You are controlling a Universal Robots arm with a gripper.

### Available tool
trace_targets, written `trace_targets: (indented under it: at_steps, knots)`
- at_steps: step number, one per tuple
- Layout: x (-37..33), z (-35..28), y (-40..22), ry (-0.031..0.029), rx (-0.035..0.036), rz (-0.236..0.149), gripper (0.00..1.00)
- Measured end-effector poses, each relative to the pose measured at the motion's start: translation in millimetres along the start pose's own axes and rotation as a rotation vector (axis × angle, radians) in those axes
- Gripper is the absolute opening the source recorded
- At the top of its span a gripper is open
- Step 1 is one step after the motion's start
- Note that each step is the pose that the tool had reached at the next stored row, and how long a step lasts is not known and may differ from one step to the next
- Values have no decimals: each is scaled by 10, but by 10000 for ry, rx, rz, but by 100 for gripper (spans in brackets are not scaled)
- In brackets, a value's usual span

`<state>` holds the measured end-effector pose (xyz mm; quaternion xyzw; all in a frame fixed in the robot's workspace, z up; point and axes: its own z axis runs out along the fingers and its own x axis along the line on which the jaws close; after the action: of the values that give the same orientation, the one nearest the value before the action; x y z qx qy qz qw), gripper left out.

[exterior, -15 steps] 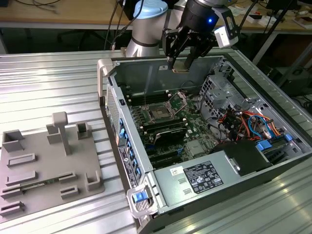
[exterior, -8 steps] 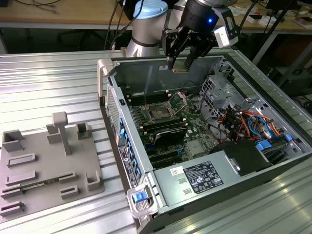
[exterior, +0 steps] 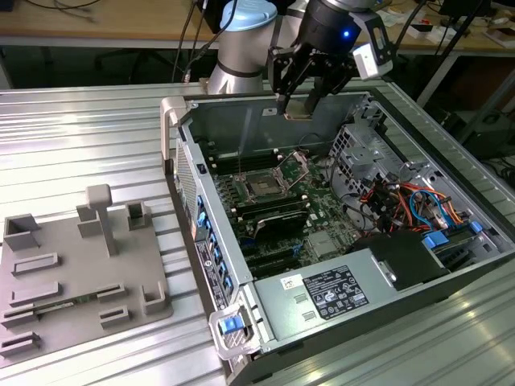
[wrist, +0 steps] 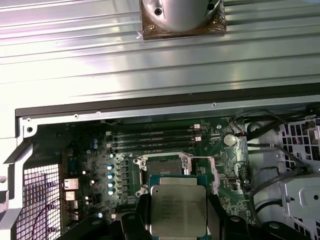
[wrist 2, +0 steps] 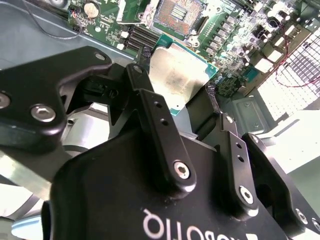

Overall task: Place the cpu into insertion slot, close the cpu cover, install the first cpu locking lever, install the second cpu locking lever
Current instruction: 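Place the cpu into insertion slot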

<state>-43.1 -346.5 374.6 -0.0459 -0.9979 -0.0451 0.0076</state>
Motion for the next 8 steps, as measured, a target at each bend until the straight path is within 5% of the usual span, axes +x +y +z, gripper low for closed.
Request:
trace_targets:
  at_steps: [8]
  knots:
    - [15,6,-2,-46,-10,499,55]
